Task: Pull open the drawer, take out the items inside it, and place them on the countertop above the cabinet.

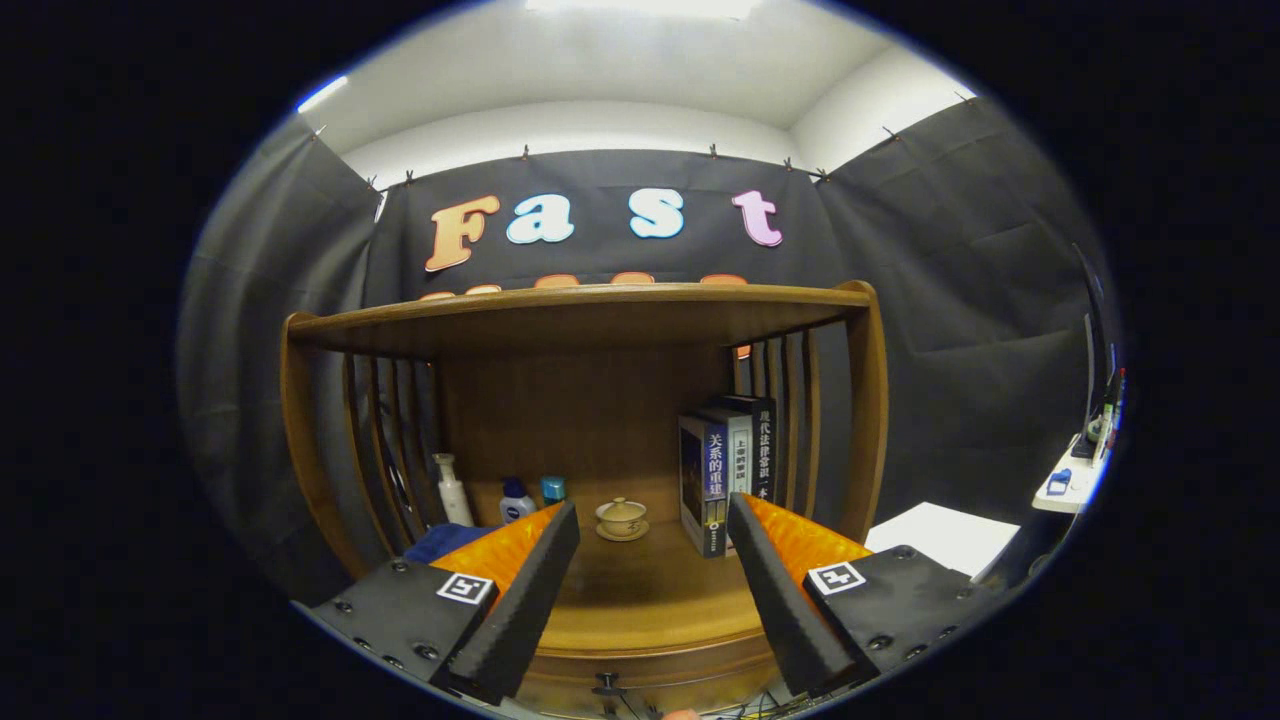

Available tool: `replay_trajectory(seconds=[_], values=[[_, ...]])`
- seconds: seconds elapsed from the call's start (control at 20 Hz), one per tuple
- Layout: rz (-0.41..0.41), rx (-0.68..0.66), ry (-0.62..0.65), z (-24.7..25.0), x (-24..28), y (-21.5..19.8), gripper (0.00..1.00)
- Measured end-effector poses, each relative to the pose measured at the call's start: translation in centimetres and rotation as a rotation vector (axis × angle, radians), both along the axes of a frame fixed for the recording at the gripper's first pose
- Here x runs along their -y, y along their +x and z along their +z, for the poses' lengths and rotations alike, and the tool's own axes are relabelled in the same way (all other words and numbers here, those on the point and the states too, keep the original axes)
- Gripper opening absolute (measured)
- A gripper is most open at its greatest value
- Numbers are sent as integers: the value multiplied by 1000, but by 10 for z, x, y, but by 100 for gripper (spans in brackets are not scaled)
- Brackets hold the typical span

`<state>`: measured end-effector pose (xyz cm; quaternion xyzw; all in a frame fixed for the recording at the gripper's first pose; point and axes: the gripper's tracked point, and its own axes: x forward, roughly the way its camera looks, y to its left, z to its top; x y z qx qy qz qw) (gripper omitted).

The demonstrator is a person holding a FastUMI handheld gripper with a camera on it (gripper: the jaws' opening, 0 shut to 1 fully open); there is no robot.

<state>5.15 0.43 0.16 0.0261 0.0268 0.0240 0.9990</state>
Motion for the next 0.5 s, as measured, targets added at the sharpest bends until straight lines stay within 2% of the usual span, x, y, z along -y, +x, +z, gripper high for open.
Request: replay_trajectory(seconds=[0.25, 0.5], values=[[55, -11, 27, -21, -8, -29, 98], [47, -11, 14, -39, 0, -71, 98]])
